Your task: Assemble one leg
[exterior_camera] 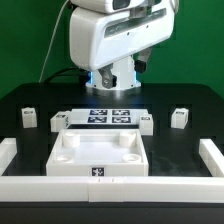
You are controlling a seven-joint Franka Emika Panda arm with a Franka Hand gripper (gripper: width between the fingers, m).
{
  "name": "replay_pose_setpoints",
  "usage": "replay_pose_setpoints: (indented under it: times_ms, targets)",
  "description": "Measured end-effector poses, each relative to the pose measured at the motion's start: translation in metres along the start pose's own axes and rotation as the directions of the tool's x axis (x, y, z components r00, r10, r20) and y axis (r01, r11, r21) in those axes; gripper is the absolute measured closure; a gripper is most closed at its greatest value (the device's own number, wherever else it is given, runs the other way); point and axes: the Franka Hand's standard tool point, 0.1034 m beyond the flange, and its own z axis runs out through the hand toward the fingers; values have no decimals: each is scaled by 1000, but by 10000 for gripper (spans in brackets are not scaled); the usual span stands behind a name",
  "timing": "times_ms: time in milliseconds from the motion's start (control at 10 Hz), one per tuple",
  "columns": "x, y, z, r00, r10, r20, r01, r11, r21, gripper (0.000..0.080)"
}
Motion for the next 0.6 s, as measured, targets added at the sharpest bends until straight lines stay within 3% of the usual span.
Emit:
replay_pose_setpoints:
  times_ms: [600]
  targets:
    - [2, 2, 0, 1000, 0, -1, 0, 1000, 0, 150]
